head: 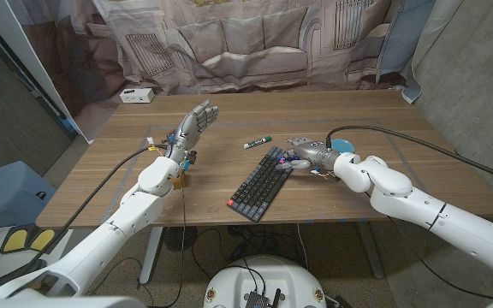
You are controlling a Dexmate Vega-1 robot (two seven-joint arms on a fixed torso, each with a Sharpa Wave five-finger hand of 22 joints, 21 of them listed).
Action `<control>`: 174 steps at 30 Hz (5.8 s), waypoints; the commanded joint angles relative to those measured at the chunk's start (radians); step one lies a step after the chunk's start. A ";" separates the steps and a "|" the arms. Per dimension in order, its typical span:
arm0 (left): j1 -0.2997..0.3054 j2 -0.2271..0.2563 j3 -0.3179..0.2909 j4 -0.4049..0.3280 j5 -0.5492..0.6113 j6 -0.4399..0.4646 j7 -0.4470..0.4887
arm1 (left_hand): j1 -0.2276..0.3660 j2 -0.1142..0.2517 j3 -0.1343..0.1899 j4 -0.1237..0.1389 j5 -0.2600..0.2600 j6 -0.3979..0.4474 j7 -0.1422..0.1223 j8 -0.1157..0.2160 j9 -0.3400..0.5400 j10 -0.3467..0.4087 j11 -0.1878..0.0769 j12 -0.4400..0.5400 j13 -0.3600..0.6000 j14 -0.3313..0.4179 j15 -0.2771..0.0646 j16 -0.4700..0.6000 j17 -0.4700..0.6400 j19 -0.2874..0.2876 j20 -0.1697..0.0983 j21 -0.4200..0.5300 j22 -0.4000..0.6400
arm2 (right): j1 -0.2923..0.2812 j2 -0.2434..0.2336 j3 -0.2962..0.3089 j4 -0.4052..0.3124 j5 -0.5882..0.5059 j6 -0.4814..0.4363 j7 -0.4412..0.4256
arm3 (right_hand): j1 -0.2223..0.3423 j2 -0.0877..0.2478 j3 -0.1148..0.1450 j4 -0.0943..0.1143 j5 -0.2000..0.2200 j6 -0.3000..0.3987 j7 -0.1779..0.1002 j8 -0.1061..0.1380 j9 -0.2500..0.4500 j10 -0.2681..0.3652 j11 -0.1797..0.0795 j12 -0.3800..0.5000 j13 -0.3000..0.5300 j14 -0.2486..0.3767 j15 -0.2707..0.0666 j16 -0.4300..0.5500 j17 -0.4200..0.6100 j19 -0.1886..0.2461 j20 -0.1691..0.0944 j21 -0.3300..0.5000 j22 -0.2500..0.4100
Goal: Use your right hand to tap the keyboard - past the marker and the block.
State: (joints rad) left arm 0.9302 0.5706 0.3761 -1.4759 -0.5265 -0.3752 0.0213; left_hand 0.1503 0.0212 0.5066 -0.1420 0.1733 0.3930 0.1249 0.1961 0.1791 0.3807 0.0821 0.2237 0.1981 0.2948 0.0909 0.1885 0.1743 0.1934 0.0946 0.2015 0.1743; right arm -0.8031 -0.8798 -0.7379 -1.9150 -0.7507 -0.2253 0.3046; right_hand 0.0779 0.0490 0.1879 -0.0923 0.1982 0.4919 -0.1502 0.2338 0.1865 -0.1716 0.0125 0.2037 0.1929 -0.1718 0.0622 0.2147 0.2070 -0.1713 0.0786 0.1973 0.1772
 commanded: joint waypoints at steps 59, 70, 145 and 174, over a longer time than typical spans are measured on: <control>0.010 0.007 -0.001 -0.007 0.000 0.000 -0.004 | 0.004 0.012 0.008 0.002 -0.001 0.015 0.002 -0.004 0.003 0.009 0.002 -0.004 0.001 0.007 0.003 -0.001 0.003 0.003 0.002 -0.003 0.004 | -0.052 -0.021 0.060 -0.112 -0.031 -0.020 -0.070 | 0.004 0.007 0.004 -0.003 -0.001 -0.024 -0.008 -0.028 0.008 -0.052 -0.013 0.004 0.004 -0.181 0.002 0.009 0.004 -0.144 0.000 0.008 0.003; 0.006 0.010 0.000 -0.011 0.003 0.004 -0.005 | 0.004 0.013 0.008 0.002 -0.001 0.015 0.003 -0.005 0.003 0.010 0.003 -0.004 0.001 0.006 0.002 -0.001 0.003 0.003 0.001 -0.003 0.004 | -0.071 -0.033 0.092 -0.135 -0.024 -0.019 -0.104 | 0.007 0.007 0.006 -0.005 -0.001 -0.044 -0.010 -0.037 0.008 -0.050 -0.010 0.004 0.004 -0.173 0.003 0.010 0.003 -0.135 0.002 0.011 0.003; -0.001 0.004 0.005 -0.016 0.008 0.005 -0.003 | 0.007 0.018 0.010 0.002 -0.002 0.021 -0.001 -0.005 0.004 0.014 0.007 -0.007 0.002 0.009 -0.004 -0.001 0.003 0.003 0.009 -0.003 0.005 | -0.183 0.058 0.277 -0.033 0.456 0.103 -0.498 | 0.080 -0.016 0.027 -0.053 -0.004 -0.549 0.094 0.001 -0.001 0.066 0.023 0.035 -0.003 0.005 -0.037 0.024 -0.011 0.184 -0.053 0.048 -0.005; -0.013 0.004 0.006 -0.008 0.005 0.008 -0.013 | 0.007 0.017 0.010 0.002 -0.002 0.025 0.003 -0.005 0.004 0.010 0.013 -0.009 0.002 0.011 -0.001 -0.001 0.003 0.004 0.006 -0.003 0.005 | -0.138 0.132 0.325 0.140 0.803 0.294 -0.481 | 0.097 -0.015 0.031 -0.054 -0.007 -0.473 0.085 0.001 -0.002 0.119 0.019 0.033 -0.004 0.052 -0.049 0.023 -0.014 0.268 -0.093 0.053 -0.006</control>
State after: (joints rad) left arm 0.9247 0.5773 0.3811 -1.4938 -0.5164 -0.3694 0.0166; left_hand 0.1569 0.0277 0.5094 -0.1391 0.1733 0.4073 0.1250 0.1925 0.1791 0.3894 0.0877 0.2137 0.1976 0.2983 0.0873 0.1885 0.1743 0.1933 0.0945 0.2015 0.1743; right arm -0.9648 -0.7671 -0.4211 -1.8419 -0.0697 -0.0014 -0.2102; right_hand 0.1652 0.0330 0.2128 -0.1420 0.1887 0.0116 -0.0631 0.2385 0.1814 -0.0605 0.0304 0.2371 0.1861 -0.1262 0.0147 0.2370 0.1905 0.0828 -0.0142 0.2442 0.1724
